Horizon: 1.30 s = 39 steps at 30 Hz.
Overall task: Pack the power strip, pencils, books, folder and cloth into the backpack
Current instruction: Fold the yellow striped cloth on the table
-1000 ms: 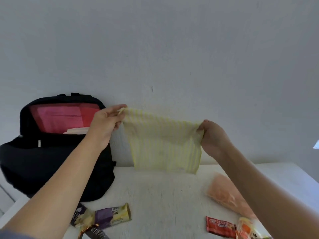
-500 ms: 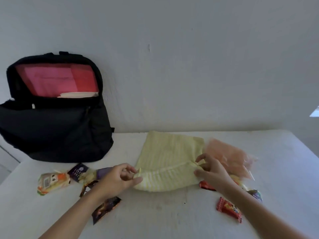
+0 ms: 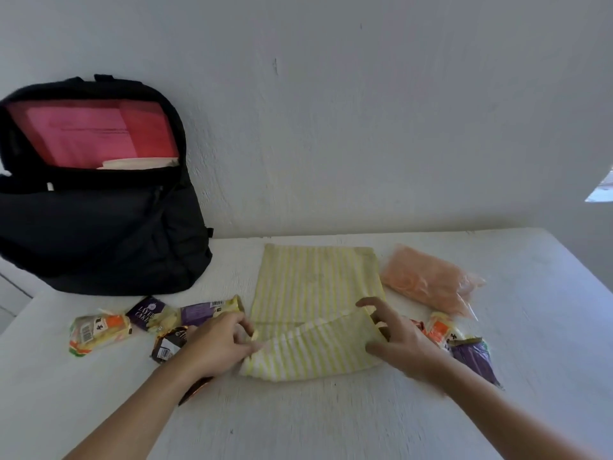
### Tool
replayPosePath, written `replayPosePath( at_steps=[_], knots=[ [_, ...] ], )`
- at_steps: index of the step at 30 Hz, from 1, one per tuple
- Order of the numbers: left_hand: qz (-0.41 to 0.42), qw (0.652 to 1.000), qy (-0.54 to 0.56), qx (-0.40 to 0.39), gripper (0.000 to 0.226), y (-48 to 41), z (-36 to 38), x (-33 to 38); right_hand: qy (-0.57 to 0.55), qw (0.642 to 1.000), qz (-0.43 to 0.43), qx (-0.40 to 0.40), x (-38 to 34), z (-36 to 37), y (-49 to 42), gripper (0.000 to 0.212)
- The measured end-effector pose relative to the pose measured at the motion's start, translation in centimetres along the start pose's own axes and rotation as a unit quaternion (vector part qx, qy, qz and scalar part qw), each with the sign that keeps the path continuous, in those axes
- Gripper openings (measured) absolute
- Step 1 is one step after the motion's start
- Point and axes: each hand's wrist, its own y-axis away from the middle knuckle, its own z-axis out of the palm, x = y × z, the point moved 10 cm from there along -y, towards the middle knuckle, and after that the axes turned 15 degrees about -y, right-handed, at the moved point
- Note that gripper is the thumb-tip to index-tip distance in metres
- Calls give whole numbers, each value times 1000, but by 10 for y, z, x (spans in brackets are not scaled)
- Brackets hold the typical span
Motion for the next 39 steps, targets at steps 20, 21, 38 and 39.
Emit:
replayPosePath(
  at_steps=[20,21,38,39],
  knots=[
    [79,942,324,29,18,-73,-25,41,-43,981,3,188,-7,-34,-33,28],
    [83,951,296,25,18,-77,-21,45,-42,978,-22,202,-11,-36,-34,21],
    [-34,956,286,61,14,-136,-31,-20,-172,939,13,298,-19,-64,-106,35],
    [-46,961,264,66,14,-141,-34,-25,-160,943,18,290,-21,-64,-115,31]
  ],
)
